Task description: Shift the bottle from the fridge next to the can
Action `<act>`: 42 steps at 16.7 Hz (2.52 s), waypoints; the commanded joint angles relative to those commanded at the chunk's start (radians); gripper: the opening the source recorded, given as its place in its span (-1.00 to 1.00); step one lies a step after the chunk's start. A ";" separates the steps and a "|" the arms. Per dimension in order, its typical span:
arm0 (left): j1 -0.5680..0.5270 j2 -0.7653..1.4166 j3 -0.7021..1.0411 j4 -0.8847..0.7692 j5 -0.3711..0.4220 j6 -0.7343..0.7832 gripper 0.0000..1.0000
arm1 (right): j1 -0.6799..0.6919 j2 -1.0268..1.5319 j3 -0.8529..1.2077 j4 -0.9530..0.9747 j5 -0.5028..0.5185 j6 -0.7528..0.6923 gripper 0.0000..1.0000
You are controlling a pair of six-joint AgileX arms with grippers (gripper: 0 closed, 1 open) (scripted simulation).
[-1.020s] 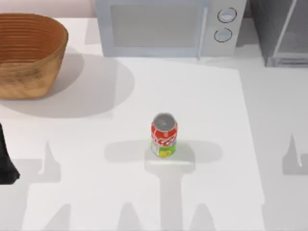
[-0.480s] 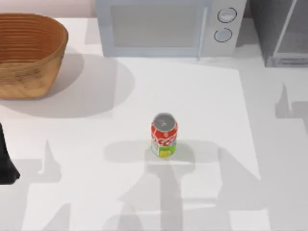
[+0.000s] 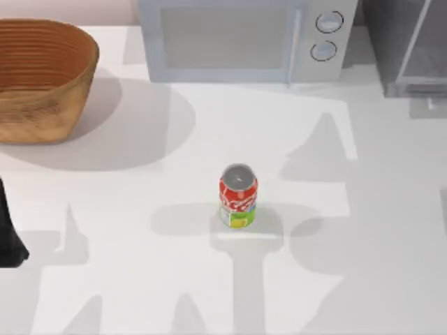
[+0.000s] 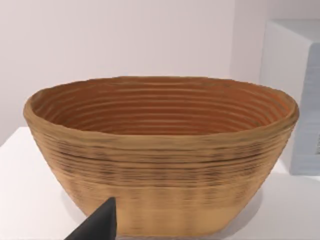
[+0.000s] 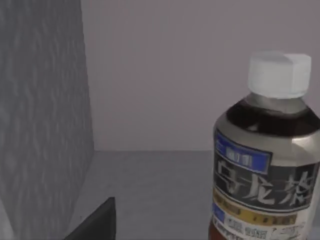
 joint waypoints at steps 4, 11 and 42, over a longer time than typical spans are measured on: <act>0.000 0.000 0.000 0.000 0.000 0.000 1.00 | -0.026 0.221 0.105 0.129 -0.020 -0.001 1.00; 0.000 0.000 0.000 0.000 0.000 0.000 1.00 | -0.028 0.273 0.129 0.160 -0.025 -0.001 1.00; 0.000 0.000 0.000 0.000 0.000 0.000 1.00 | -0.006 0.431 0.419 0.032 0.003 -0.002 -1.00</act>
